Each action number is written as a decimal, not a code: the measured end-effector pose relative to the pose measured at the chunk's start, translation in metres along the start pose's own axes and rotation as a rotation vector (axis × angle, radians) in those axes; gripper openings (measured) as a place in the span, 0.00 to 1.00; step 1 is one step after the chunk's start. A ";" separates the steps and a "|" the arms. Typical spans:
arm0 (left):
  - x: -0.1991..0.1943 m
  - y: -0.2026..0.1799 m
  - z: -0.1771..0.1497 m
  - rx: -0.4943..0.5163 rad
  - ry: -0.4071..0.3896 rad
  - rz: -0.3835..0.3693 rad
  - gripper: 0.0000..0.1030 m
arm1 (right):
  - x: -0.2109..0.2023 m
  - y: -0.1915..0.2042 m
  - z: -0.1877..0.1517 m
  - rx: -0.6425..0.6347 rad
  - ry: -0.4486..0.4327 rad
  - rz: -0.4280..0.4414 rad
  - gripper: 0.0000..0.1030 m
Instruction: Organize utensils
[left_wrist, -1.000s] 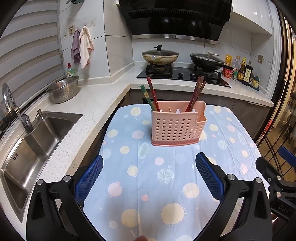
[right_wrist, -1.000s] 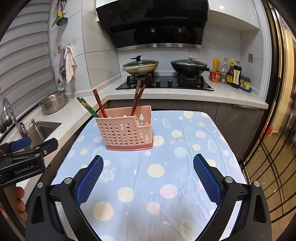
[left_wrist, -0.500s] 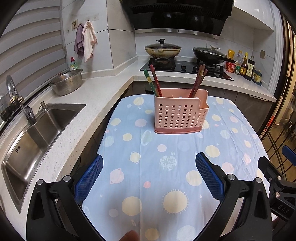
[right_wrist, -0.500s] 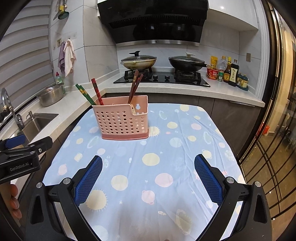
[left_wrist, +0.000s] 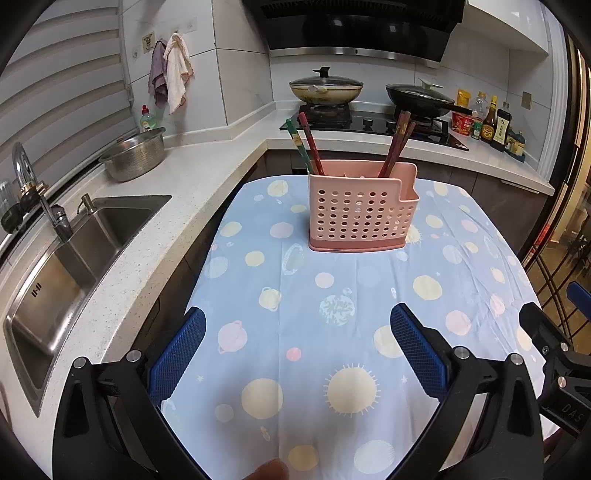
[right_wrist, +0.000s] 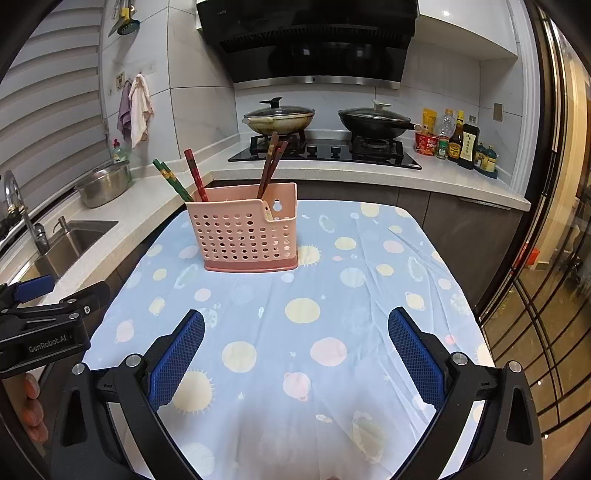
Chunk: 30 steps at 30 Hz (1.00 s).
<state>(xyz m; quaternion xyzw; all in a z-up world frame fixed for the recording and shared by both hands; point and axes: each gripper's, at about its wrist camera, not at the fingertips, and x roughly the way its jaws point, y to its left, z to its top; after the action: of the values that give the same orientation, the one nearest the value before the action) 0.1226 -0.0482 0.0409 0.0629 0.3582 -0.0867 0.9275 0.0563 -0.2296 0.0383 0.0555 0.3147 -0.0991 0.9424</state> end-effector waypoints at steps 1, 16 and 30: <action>0.000 0.000 0.000 0.002 0.000 -0.002 0.93 | 0.000 0.000 -0.001 -0.001 -0.001 -0.001 0.93; 0.004 -0.001 -0.005 -0.008 0.019 -0.007 0.93 | 0.003 -0.001 -0.003 -0.005 0.014 -0.005 0.93; 0.005 -0.004 -0.005 0.003 0.019 -0.008 0.93 | 0.004 -0.001 -0.005 -0.003 0.015 -0.002 0.93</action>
<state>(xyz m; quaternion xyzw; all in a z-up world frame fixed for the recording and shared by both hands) 0.1218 -0.0513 0.0337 0.0636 0.3670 -0.0902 0.9236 0.0566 -0.2304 0.0318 0.0544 0.3222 -0.0991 0.9399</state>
